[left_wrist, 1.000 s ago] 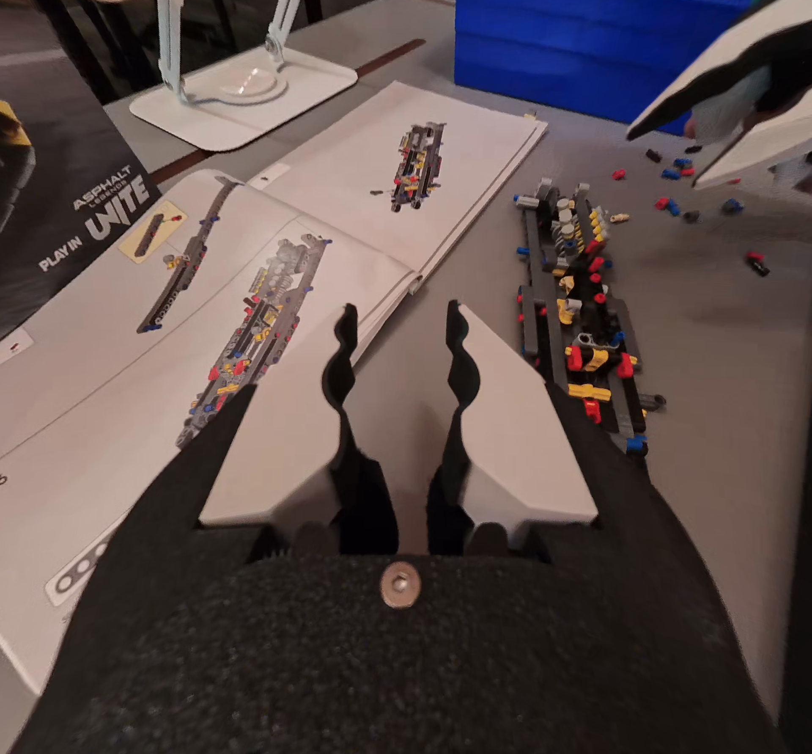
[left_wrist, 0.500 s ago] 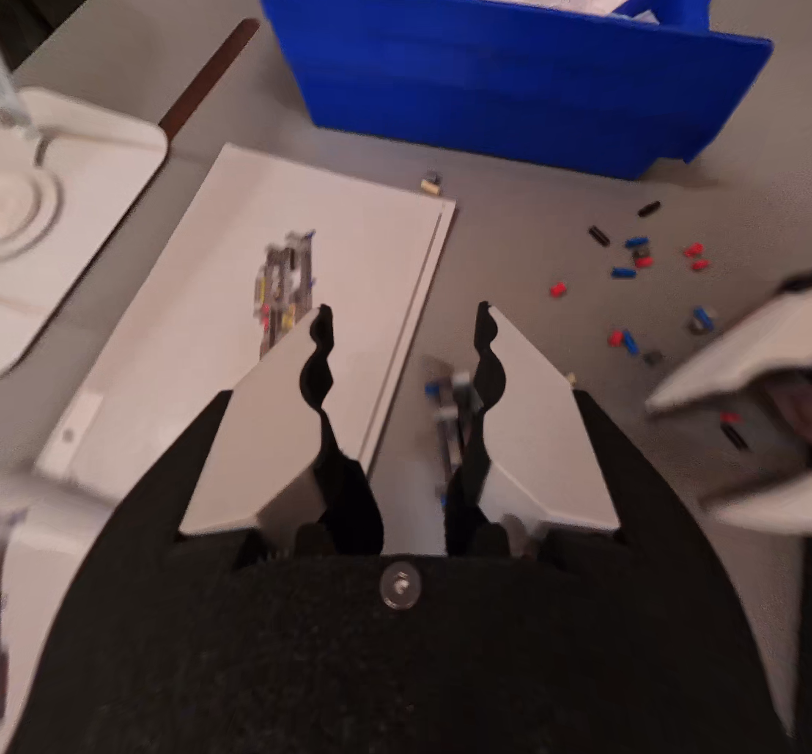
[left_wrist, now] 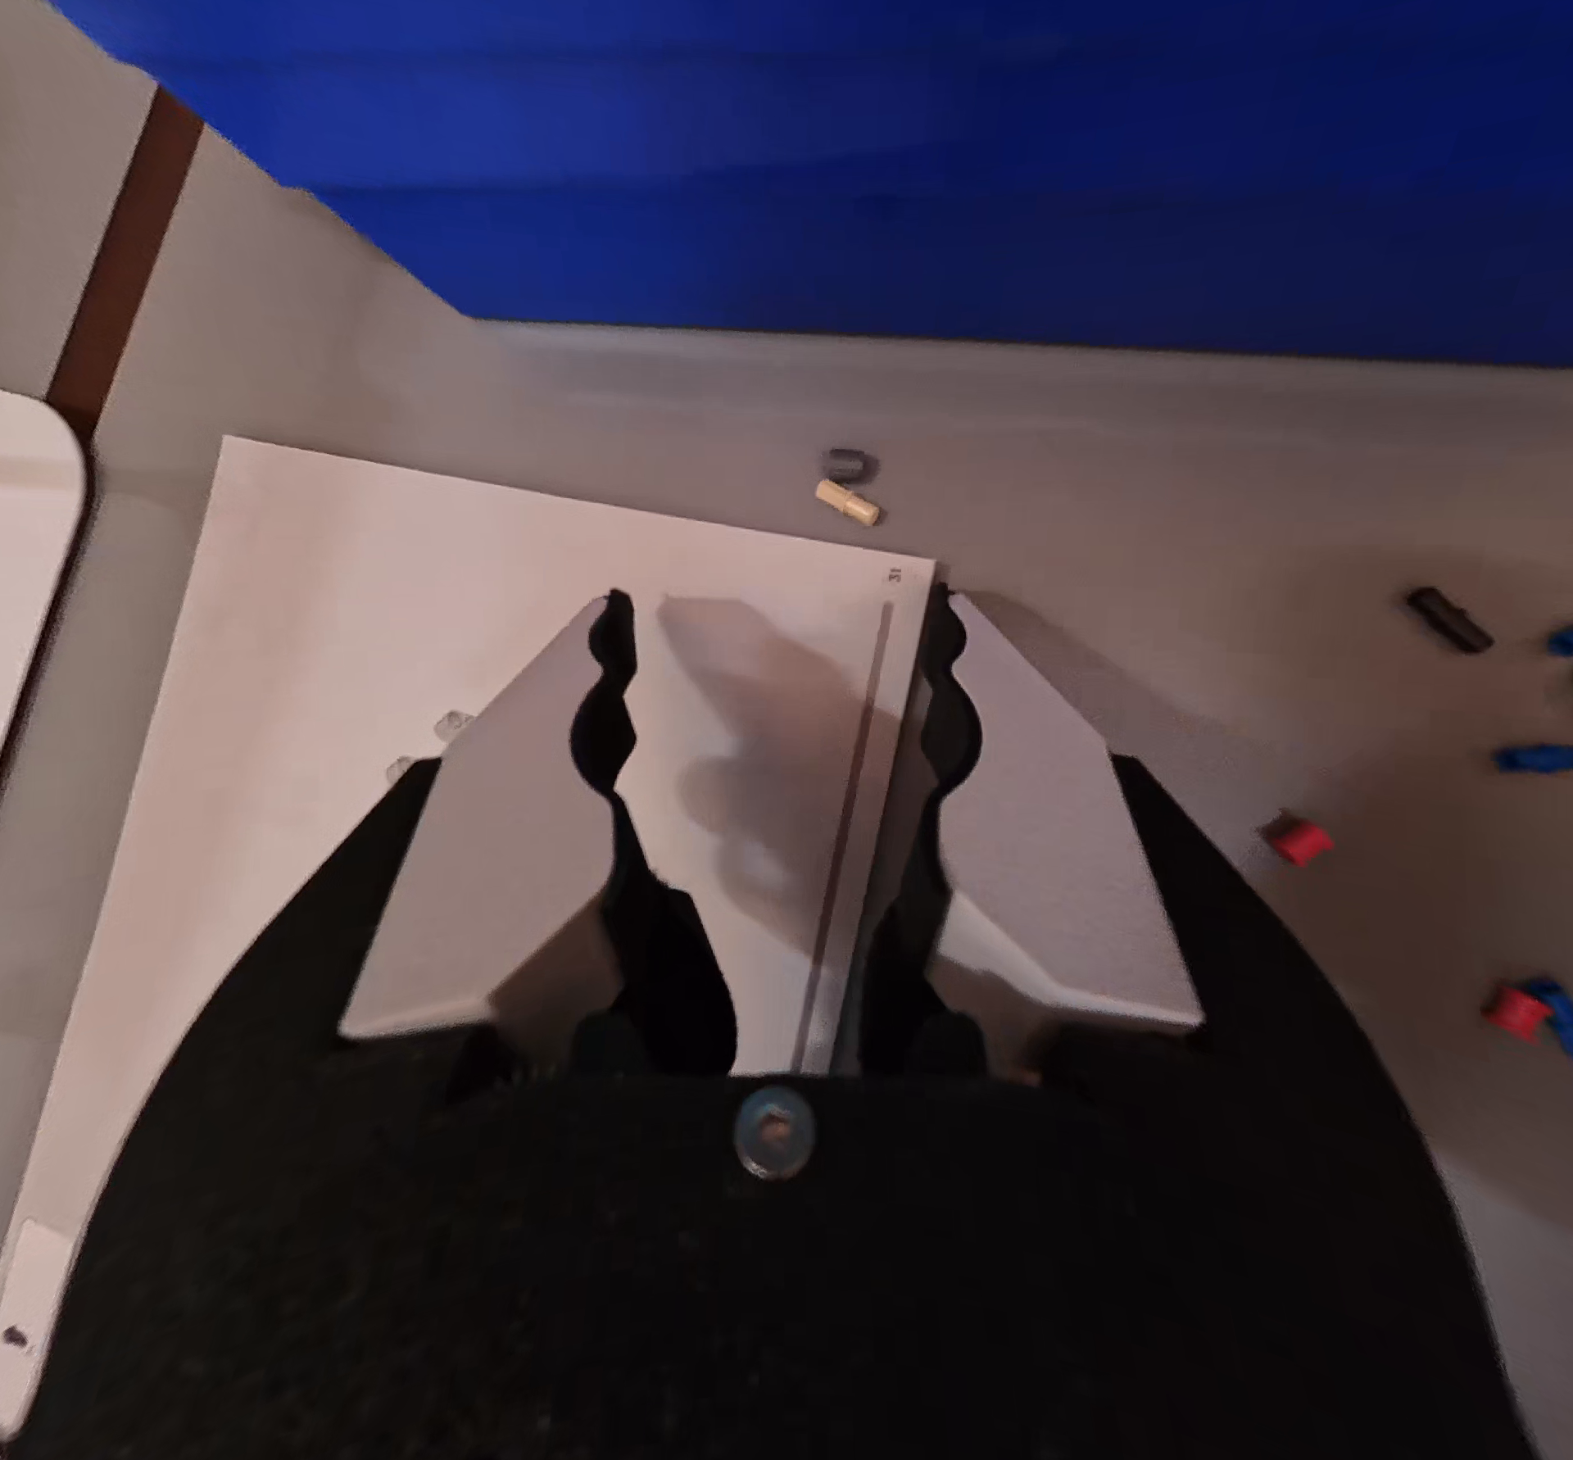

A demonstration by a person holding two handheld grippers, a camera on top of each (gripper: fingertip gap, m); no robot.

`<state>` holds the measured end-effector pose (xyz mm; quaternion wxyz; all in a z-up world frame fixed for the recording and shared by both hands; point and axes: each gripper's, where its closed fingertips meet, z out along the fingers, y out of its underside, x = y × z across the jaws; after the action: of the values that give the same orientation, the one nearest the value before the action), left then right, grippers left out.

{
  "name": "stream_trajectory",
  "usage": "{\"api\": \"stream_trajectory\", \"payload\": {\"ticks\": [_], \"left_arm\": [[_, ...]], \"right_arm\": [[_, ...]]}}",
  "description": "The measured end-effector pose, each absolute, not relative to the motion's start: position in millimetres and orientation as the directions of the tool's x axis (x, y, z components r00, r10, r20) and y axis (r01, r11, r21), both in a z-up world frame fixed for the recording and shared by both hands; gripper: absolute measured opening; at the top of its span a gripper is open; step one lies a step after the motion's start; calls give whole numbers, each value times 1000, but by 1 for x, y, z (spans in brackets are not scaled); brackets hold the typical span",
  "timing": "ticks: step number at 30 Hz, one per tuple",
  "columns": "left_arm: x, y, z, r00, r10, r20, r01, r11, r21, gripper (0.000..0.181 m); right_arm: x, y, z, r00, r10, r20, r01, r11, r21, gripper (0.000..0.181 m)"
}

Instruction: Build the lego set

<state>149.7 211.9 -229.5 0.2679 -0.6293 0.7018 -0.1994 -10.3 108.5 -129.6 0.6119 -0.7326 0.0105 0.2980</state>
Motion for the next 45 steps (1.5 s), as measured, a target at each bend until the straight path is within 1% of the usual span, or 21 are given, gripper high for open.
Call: {"api": "stream_trajectory", "payload": {"ticks": [4,6,7,9,11,14,16,19,21,23,27,28,31,33,34,38,39,40,43,44,45], "left_arm": [[148,215,-226,-62,-993,-105,-774,115,-623,68],[146,217,-223,-69,-990,-126,-775,133,-618,69],[145,217,-220,-75,-990,-121,-770,134,-623,67],[144,211,-216,-95,-993,-73,-763,120,-635,50],[143,202,-216,-125,-992,-20,-760,108,-641,31],[141,190,-219,-166,-985,49,-760,96,-643,4],[141,186,-221,-168,-982,84,-761,75,-644,3],[139,185,-222,-162,-982,95,-758,62,-649,2],[138,186,-221,-157,-983,96,-752,56,-656,1],[136,189,-219,-155,-982,108,-748,45,-662,0],[133,196,-217,-142,-978,153,-742,3,-670,0],[133,199,-217,-139,-977,164,-740,-8,-673,0],[130,205,-216,-133,-972,194,-732,-36,-681,1],[129,206,-215,-136,-965,225,-724,-58,-687,1],[128,207,-215,-135,-962,239,-723,-69,-687,1],[124,205,-210,-144,-938,315,-717,-121,-687,3],[121,203,-206,-146,-922,358,-712,-154,-686,4],[119,203,-200,-138,-899,415,-703,-206,-680,13],[106,210,-180,-72,-767,637,-667,-438,-603,59],[100,213,-170,-68,-698,713,-643,-516,-567,69],[93,217,-162,-63,-634,771,-619,-581,-528,70]], "right_arm": [[-11,109,-129,799,362,-481,-409,-259,-875,27],[-11,108,-129,791,366,-490,-419,-260,-870,28],[-10,108,-129,789,366,-493,-423,-259,-868,27],[-8,109,-130,792,352,-499,-429,-260,-865,28],[3,112,-136,819,285,-498,-435,-258,-863,31],[18,111,-134,845,219,-488,-440,-234,-867,30],[27,111,-135,866,177,-468,-430,-215,-877,34],[45,114,-141,917,63,-394,-374,-208,-904,45],[66,120,-153,960,-54,-276,-280,-253,-926,54],[87,131,-166,973,-141,-181,-219,-329,-919,61],[102,163,-174,976,-139,-166,-210,-408,-888,61],[108,171,-180,979,-147,-140,-192,-446,-874,63],[122,186,-208,980,-181,-81,-175,-596,-783,62],[119,200,-221,983,-149,-110,-181,-641,-746,55],[118,206,-223,983,-135,-122,-180,-642,-745,53],[122,217,-229,987,-140,-85,-157,-667,-729,37],[122,217,-230,988,-136,-70,-144,-673,-726,25],[122,218,-228,991,-126,-50,-122,-673,-729,15],[105,223,-206,999,-22,41,19,-612,-791,9],[93,225,-195,994,40,102,106,-572,-813,7],[82,227,-185,978,95,185,207,-527,-824,4]]}}
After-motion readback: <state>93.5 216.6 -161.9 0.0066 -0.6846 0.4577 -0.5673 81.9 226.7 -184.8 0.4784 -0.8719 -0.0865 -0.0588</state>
